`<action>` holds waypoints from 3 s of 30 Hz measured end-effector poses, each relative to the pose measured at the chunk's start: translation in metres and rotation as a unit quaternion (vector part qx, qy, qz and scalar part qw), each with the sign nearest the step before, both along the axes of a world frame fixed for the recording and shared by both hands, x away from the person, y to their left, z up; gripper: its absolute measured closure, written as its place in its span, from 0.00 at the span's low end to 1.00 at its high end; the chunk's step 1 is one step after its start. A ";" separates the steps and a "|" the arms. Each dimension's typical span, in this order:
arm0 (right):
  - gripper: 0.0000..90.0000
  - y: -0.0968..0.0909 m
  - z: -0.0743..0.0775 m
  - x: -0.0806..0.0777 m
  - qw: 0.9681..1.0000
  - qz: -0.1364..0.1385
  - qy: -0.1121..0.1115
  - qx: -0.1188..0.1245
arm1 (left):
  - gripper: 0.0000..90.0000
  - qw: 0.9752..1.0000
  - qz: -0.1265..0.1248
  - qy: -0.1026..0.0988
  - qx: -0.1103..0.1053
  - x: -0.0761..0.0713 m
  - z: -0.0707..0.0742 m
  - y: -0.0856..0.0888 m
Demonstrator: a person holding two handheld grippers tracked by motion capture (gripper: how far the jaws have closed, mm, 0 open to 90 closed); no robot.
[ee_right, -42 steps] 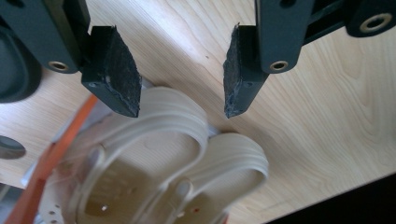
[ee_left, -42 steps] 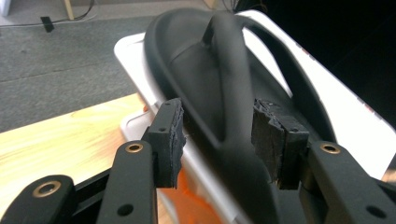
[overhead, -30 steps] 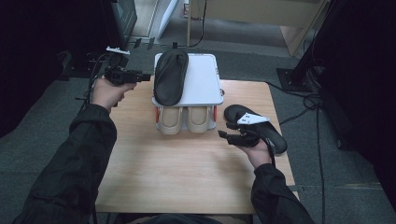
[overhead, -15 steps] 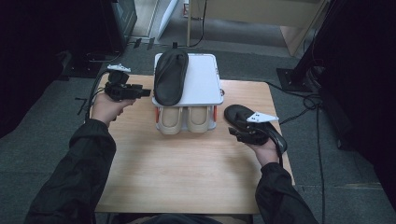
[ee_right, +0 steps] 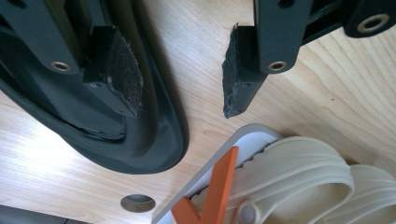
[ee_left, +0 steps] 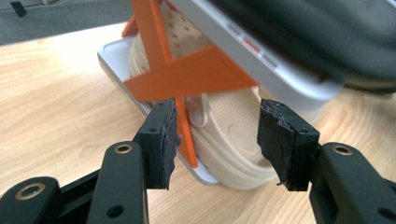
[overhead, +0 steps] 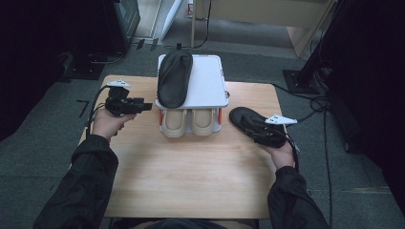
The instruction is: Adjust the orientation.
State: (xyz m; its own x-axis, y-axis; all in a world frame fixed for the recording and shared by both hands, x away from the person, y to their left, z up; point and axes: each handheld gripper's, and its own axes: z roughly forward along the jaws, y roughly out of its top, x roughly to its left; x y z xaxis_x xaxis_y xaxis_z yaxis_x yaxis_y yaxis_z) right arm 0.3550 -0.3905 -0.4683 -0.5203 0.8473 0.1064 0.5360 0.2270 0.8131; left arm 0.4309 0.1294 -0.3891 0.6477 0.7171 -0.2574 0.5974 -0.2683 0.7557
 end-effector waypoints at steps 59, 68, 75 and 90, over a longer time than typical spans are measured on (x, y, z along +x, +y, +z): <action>0.83 -0.010 0.008 0.008 0.997 -0.081 0.012 -0.001 | 0.54 0.999 0.008 -0.021 -0.032 -0.009 -0.019 0.013; 0.87 -0.046 -0.002 0.017 0.992 -0.120 0.022 -0.023 | 0.55 0.999 0.010 -0.025 -0.021 -0.007 -0.026 0.014; 0.87 -0.059 -0.003 0.015 0.992 -0.124 0.012 -0.021 | 0.55 0.999 0.006 -0.031 -0.022 -0.008 -0.025 0.014; 0.87 -0.077 -0.030 0.012 0.984 -0.150 0.071 -0.064 | 0.55 0.999 -0.005 -0.039 -0.018 -0.009 -0.026 0.014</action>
State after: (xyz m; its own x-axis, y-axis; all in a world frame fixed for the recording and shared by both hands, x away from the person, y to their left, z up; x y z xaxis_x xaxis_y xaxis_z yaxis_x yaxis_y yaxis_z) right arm 0.3666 -0.4677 -0.4979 -0.2332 0.9715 0.0419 0.7011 0.1381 0.6996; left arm 0.4220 0.1431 -0.4154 0.6739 0.7015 -0.2317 0.5333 -0.2450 0.8096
